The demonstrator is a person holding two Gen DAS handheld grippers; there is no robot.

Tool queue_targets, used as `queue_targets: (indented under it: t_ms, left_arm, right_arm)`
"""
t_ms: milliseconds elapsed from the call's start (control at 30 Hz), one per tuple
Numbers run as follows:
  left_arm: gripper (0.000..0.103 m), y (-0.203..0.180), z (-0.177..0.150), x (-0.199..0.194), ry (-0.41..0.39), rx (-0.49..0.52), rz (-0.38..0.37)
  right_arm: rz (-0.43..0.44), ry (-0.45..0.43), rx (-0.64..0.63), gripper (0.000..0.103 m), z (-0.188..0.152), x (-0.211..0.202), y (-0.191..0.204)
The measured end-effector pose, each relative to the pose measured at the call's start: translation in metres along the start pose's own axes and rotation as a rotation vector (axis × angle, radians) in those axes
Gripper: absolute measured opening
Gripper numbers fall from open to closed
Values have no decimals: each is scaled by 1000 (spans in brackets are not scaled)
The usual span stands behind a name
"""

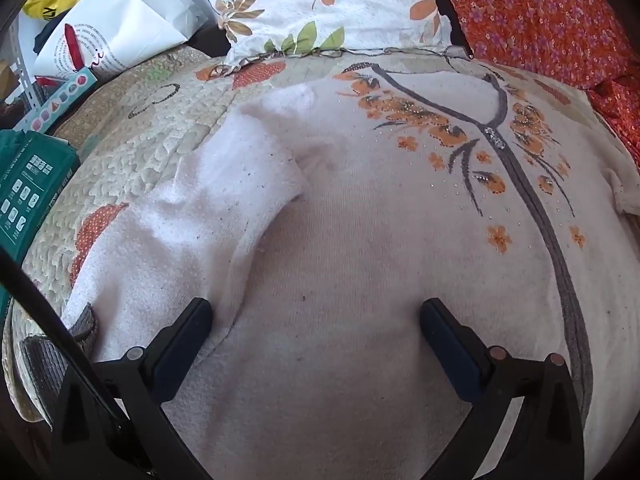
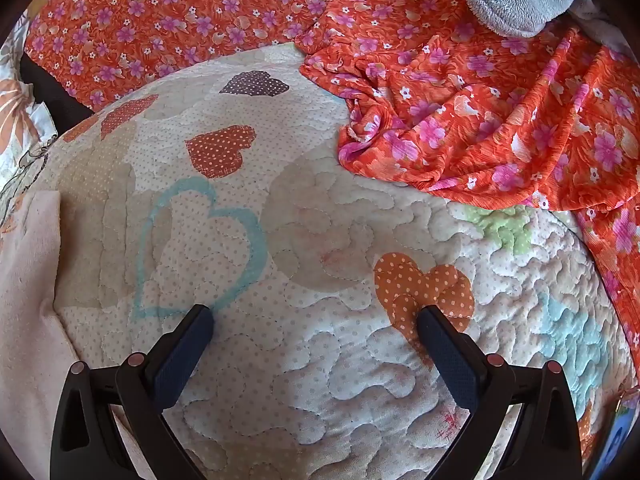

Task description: Fold small clothes

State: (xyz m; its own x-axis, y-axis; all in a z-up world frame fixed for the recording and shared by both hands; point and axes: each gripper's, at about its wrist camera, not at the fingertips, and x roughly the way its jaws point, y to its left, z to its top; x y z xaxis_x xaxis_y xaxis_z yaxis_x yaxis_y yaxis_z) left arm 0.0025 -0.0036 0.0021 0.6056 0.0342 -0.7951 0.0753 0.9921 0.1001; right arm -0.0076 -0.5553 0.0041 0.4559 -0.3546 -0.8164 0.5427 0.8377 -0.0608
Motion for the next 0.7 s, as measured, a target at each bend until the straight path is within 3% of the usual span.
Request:
queue_targets:
  t_ms: [467, 600, 700]
  left_arm:
    - [103, 0, 1, 2, -74, -54, 27]
    - [103, -4, 15, 3, -53, -65, 45]
    - [103, -5, 30, 10, -27, -136, 36]
  right_arm:
    - [0, 0, 0, 103, 0, 0, 0]
    - [0, 1, 0, 103, 0, 0, 0]
    - [0, 1, 0, 103, 0, 0, 0]
